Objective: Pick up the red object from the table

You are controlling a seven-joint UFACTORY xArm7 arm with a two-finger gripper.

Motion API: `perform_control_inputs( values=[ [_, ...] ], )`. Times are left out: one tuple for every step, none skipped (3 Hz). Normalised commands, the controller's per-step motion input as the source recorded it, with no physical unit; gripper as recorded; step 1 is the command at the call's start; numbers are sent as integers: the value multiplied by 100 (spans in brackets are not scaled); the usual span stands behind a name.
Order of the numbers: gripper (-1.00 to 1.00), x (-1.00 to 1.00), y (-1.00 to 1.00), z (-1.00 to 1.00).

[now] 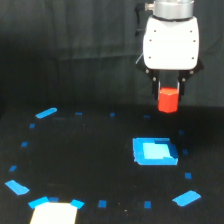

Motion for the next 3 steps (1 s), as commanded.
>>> perform_control_inputs(
  values=[
    [-100, 69, -58, 19],
    [-100, 91, 36, 12],
    [-100, -29, 40, -14]
  ],
)
